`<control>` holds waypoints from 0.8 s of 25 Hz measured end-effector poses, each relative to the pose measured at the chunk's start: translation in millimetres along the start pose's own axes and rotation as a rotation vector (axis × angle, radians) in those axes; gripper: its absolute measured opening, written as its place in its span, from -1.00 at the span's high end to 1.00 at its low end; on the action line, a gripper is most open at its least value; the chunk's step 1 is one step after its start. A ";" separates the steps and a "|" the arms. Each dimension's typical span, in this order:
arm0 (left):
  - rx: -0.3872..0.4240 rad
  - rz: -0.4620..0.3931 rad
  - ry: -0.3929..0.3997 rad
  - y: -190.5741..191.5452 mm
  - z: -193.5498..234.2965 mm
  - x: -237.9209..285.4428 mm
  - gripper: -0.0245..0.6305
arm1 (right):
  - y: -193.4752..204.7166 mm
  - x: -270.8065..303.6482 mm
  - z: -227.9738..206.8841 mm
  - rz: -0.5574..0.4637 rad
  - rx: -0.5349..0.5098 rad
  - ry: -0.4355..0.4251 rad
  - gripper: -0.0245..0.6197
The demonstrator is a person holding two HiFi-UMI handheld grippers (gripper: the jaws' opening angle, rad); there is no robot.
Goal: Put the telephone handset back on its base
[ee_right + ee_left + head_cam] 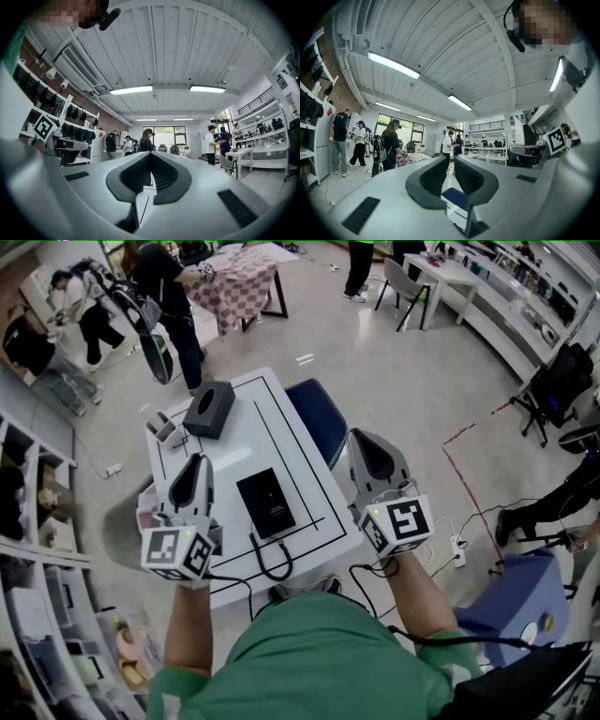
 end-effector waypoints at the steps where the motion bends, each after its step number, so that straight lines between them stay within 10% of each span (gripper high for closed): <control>1: -0.002 0.000 0.002 0.2 -0.6 0.6 0.73 | 0.0 -0.4 0.0 0.001 0.000 0.000 0.85; 20: -0.033 0.020 0.003 14.0 8.9 -5.9 0.72 | 2.7 -3.8 6.1 0.014 -0.011 0.015 0.85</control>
Point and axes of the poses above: the fingertips, and each gripper's own axes: x forward along the fingers, z to its left, y out of its underside, the point moved 1 cm from there along -x, backward along the fingers, and after that the axes turned 12 degrees about y, right-handed, at the moved point
